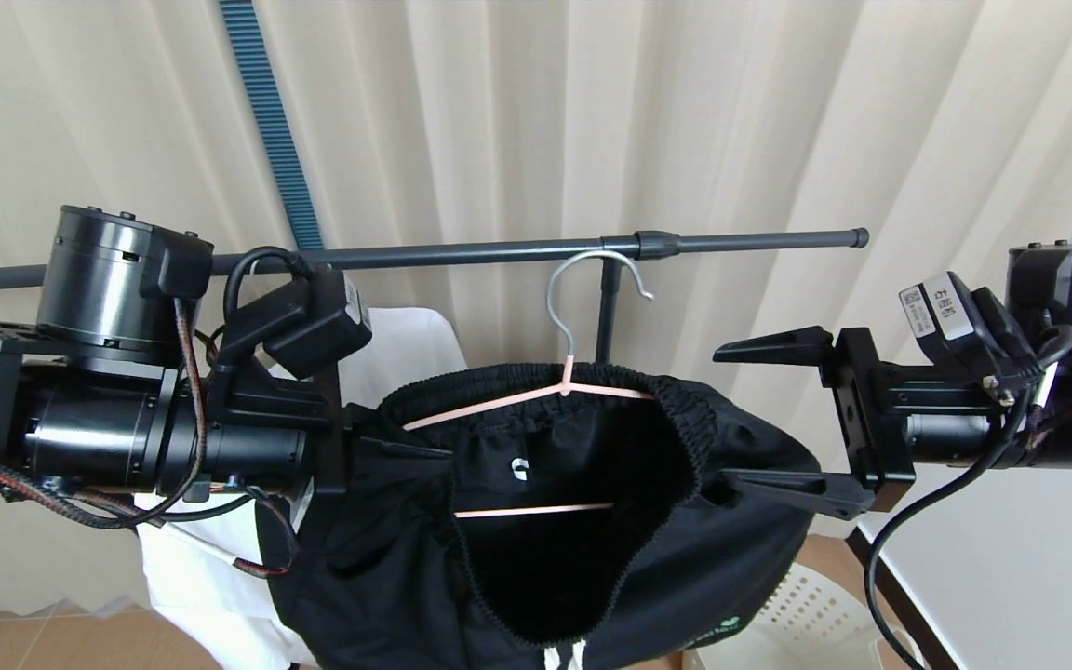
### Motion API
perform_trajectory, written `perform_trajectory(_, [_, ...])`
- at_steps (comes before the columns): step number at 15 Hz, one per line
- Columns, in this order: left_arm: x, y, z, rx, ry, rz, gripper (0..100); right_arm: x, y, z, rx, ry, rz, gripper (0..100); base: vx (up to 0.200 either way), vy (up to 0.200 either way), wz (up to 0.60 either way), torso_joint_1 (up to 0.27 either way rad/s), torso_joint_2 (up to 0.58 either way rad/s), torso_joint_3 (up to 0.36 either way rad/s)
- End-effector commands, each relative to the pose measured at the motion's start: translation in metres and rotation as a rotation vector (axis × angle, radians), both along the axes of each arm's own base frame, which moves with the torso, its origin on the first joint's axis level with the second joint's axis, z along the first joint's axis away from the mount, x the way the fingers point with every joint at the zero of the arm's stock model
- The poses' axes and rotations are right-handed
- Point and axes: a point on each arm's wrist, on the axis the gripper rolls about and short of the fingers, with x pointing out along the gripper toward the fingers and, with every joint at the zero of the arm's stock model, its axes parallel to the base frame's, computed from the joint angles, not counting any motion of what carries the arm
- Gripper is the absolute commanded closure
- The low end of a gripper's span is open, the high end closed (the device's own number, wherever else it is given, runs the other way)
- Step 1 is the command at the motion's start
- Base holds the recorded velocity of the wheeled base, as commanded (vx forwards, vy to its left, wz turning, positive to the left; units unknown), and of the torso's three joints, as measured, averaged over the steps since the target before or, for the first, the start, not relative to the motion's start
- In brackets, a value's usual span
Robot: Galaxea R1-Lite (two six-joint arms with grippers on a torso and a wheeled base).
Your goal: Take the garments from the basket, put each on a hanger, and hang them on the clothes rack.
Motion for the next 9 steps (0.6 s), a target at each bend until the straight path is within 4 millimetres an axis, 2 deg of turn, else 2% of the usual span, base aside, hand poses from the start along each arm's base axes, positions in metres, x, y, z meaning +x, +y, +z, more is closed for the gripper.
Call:
perform_trajectory(1, [-0.001, 0.007, 0.004, -0.006, -0.013, 0.022, 100, 0.003, 0.001, -0.003, -0.003, 0.011, 0.002, 0, 0.000, 0.000, 0.00, 0.000, 0.00, 0.000])
perform_trajectory(5, [-0.009, 0.017, 0.011, -0.049, 0.015, 0.079, 100, 0.005, 0.001, -0.007, 0.011, 0.033, 0.042, 0, 0.000, 0.000, 0.00, 0.000, 0.00, 0.000])
perform_trajectory(9, [-0.023, 0.029, 0.017, -0.087, 0.032, 0.128, 100, 0.021, 0.001, -0.022, 0.017, 0.055, 0.055, 0, 0.000, 0.000, 0.00, 0.000, 0.00, 0.000])
